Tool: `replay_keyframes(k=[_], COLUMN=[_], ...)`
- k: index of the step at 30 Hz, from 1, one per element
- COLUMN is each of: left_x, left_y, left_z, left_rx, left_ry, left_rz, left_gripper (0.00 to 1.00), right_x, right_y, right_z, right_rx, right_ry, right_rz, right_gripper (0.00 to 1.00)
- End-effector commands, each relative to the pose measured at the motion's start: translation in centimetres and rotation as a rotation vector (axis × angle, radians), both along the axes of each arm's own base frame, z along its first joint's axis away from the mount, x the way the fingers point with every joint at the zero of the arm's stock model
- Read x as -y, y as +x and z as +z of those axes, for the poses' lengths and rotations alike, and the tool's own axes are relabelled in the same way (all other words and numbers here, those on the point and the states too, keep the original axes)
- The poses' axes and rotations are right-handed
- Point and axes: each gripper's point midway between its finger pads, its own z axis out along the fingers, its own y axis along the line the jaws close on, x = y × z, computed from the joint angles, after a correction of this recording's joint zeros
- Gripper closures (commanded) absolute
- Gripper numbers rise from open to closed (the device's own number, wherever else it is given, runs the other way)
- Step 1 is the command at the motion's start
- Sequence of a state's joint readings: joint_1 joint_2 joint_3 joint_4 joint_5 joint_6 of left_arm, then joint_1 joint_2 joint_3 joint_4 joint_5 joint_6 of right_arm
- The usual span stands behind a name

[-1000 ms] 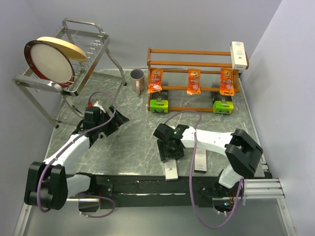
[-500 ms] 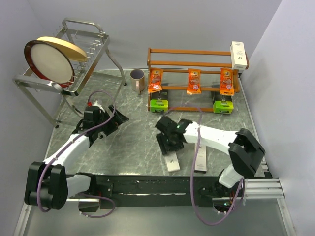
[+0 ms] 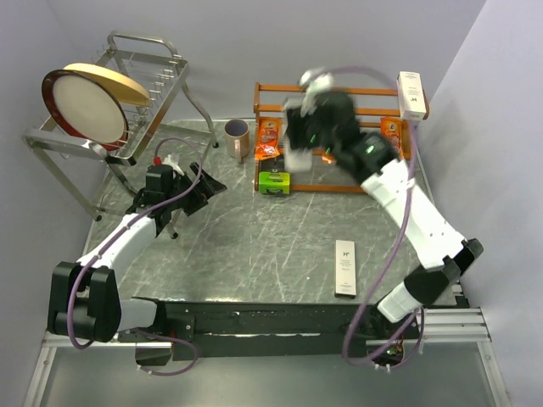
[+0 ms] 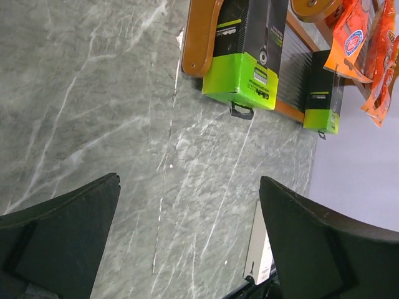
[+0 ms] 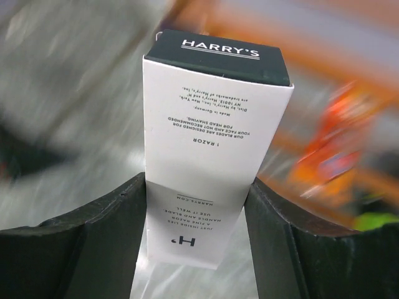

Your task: Place and organize the shaving razors onto the shelf

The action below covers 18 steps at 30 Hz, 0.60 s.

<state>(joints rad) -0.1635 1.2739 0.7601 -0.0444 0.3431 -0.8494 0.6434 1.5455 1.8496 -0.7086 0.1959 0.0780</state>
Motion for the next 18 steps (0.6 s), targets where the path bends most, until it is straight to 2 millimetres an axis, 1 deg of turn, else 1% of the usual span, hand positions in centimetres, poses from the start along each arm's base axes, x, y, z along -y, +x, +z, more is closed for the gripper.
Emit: replay_keyframes(k=[1,2,3,4,5,6,7,8,9,10,11,18], left_x=[0.4,0.3,0.3,0.2,0.1,0.0,-0.2,-0.1,-0.3,-0.3,-0.3,-0.3], left_y=[1.0,0.9,0.8,0.5,0.5,0.5,0.5,0.8,0.9,1.0,1.1,2.1], left_z=[2.3,2.0,1.8,1.3,1.2,0.9,0.7,1.0,0.9,0.9,0.9,-0.3], left_rx=[0.084,0.081,0.077,0.067,0.066,0.059,0.056,0.078,0.079,0.078,0.081,0.052], left_ry=[0.003,0.006,0.008,0.009,0.012,0.016,0.021,0.019,0.025,0.027,0.033,0.041], left_rz=[-0.026,-0.024,-0.020,-0.020,-0.016,-0.007,-0.003,-0.002,0.002,0.002,0.002,0.006], left_gripper=[0.00,0.01,0.00,0.00,0.00,0.01,0.01,0.01,0.00,0.00,0.01,0.01], right_x=[6.9,9.0,9.8,10.2,11.6,12.2,12.5,13.2,13.5,13.7,14.4,15.4], right_y=[7.8,9.1,9.6,11.2,12.0,12.3,13.1,13.5,13.9,14.2,14.6,16.7], right_z=[7.3,8.0,10.2,9.3,9.4,10.5,9.8,10.0,9.4,9.1,9.0,6.6], right_rx=[0.225,0.244,0.293,0.279,0.280,0.306,0.297,0.312,0.305,0.305,0.307,0.261], right_ry=[-0.041,-0.052,-0.044,-0.063,-0.071,-0.061,-0.071,-0.069,-0.080,-0.082,-0.081,-0.084], right_rz=[-0.229,-0.280,-0.301,-0.317,-0.348,-0.360,-0.367,-0.386,-0.395,-0.402,-0.418,-0.422], right_gripper=[0.58,0.58,0.58,0.58,0.57,0.57,0.57,0.56,0.55,0.55,0.54,0.50])
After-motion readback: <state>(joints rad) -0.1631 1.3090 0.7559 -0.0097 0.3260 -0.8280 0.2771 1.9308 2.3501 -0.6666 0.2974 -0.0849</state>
